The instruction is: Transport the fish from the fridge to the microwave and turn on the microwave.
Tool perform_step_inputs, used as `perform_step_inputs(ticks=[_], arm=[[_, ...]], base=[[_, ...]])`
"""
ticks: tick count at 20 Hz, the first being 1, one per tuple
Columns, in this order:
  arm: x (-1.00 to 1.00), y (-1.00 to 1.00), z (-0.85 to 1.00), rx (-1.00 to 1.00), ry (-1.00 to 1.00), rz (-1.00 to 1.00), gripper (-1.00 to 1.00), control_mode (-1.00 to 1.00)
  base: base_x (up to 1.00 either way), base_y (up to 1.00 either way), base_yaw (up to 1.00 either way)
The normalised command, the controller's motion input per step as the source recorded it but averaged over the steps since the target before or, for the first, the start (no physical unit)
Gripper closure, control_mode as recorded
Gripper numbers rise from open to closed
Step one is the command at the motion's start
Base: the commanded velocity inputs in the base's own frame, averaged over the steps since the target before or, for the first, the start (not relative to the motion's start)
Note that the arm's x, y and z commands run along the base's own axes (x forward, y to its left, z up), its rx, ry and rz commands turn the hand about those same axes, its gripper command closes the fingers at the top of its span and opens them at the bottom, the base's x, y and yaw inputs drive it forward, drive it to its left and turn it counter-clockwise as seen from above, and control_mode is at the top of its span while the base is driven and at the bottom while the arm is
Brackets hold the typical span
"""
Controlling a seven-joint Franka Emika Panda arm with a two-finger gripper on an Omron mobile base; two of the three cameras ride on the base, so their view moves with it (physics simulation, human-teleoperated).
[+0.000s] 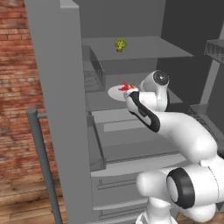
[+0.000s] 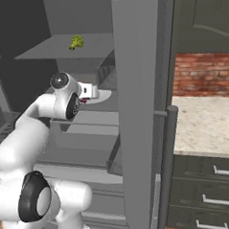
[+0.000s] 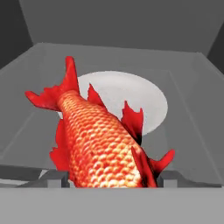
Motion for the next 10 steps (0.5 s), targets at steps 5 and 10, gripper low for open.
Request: perform_step_inputs(ticks=[5,10], arm=[[-0.98,0.00,0.00,0.09,0.02,-0.01,1.00,-1.00],[-0.94,0.01,0.00,0.01,-0.06,-0.04,1.00,-1.00]], base=[[0.00,0.00,0.00],[0.00,0.00,0.00]])
